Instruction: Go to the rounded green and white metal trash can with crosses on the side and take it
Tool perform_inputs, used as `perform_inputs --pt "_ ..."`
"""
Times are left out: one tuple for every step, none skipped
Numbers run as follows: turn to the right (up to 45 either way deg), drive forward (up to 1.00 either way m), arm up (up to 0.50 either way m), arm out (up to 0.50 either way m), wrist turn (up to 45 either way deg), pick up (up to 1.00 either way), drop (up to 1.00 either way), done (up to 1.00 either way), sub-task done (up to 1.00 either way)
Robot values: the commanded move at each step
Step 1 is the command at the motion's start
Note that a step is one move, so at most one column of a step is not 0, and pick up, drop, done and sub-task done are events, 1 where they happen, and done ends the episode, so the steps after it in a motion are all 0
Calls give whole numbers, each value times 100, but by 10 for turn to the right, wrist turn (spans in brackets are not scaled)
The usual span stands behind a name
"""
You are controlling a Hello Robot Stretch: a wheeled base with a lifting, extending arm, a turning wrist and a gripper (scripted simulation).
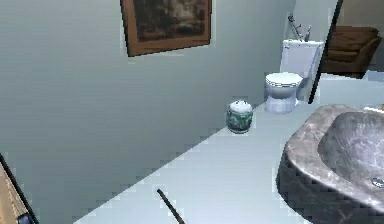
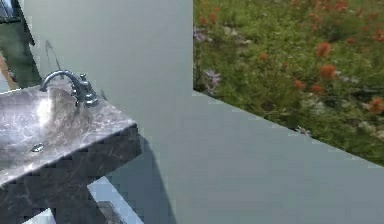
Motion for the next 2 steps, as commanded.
perform_inputs --pt "0 60 0 0 0 0 0 0 0" --pt "390 0 0 0 0 0 0 0 0"
